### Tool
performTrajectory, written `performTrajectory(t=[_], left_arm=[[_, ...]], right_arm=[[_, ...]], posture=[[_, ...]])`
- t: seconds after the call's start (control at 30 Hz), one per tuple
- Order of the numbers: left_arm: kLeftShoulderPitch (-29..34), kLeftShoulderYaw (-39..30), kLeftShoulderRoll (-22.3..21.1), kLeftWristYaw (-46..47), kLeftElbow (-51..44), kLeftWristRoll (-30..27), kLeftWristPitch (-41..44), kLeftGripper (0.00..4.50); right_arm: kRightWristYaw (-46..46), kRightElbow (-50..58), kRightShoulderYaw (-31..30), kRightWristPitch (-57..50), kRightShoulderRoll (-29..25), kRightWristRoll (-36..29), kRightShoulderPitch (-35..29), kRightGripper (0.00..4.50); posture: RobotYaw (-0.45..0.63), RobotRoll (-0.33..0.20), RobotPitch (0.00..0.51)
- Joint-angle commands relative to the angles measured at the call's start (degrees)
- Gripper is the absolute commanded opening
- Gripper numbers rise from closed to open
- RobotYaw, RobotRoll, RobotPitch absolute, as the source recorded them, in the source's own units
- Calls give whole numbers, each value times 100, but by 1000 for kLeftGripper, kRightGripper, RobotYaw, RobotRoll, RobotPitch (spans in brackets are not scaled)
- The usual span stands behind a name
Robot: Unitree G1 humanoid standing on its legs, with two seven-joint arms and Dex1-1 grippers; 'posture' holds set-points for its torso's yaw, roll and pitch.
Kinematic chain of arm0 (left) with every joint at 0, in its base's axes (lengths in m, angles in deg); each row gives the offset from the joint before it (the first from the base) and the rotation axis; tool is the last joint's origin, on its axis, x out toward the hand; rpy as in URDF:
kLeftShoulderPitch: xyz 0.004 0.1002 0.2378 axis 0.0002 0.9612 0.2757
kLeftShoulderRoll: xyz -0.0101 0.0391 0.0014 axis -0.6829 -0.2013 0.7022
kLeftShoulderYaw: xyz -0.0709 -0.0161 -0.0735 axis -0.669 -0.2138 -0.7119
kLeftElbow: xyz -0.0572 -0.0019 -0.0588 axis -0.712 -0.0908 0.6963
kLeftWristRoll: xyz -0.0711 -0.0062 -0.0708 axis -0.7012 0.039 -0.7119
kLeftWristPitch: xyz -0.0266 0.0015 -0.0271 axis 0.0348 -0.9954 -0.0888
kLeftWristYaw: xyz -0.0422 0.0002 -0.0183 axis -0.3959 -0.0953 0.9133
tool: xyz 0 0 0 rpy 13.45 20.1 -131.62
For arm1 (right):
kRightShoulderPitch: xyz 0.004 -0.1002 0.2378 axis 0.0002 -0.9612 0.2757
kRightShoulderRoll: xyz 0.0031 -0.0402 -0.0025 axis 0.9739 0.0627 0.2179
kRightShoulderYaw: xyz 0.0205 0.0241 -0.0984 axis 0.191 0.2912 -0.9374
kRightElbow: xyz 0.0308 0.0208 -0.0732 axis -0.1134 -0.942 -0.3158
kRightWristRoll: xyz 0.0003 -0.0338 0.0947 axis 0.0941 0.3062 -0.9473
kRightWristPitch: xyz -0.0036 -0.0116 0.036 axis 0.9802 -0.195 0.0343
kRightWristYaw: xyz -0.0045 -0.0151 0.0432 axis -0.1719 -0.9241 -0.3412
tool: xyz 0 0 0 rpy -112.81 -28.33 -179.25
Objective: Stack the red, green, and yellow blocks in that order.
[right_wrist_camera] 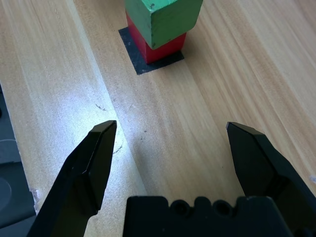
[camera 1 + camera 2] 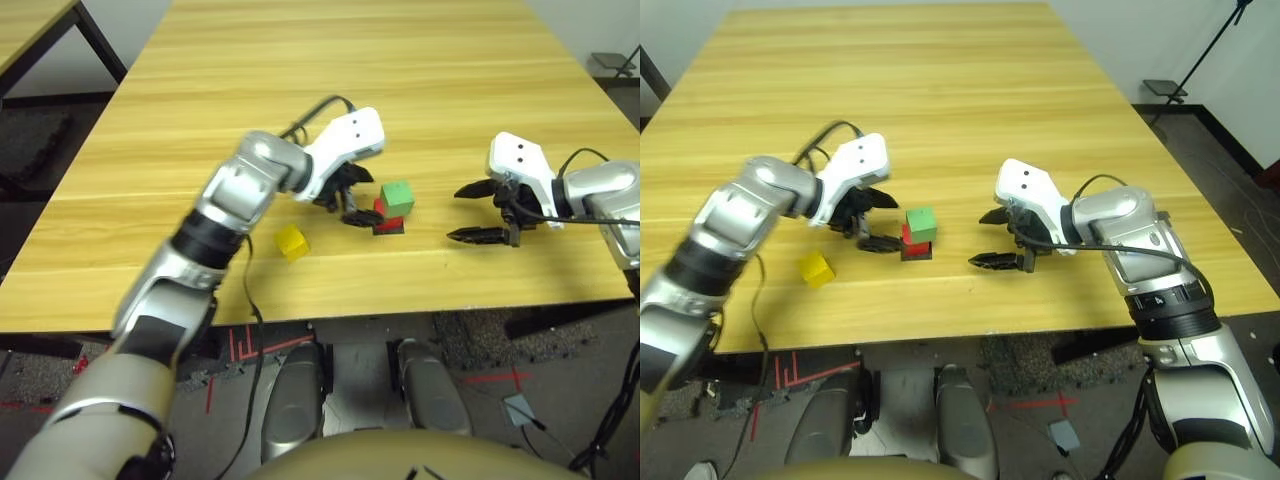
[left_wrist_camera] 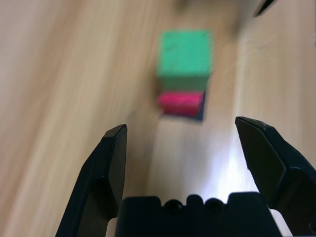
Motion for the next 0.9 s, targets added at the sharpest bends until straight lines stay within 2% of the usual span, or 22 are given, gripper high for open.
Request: performTrajectory(t=[0.03, 0.17, 0.27, 0.47, 0.63, 0.8, 0.83, 0.9], left_arm=[[624, -318, -565, 266, -874, -238, 808, 4479], [1301, -719, -1037, 614, -1590, -519, 1567, 4479], [1632, -959, -926, 1059, -1808, -590, 1830, 4479], [1935, -892, -761, 1593, -1758, -738, 1739, 4479], [2159, -593, -862, 1744, -1595, -746, 1336, 4479], [2350, -540, -727, 1968, -1389, -740, 969, 4479], [2347, -528, -733, 2004, -1344, -731, 929, 4071], [2340, -503, -749, 2035, -1262, -733, 828, 3565]], right_arm=[[56, -100, -74, 81, 30, -54, 91, 4500], [118, -296, -148, 200, 100, -4, 227, 4500], [186, -514, -232, 343, 179, 39, 392, 4500], [275, -756, -334, 467, 271, 68, 624, 4500], [300, -796, -352, 492, 290, 80, 654, 4500], [278, -674, -316, 412, 262, 53, 579, 4500], [278, -658, -310, 403, 253, 49, 569, 4500], [258, -615, -283, 372, 237, 37, 545, 4500]], posture=[[181, -64, 97], [206, -67, 95], [224, -72, 93], [237, -81, 95], [231, -84, 96], [220, -86, 99], [215, -86, 97], [212, -86, 98]])
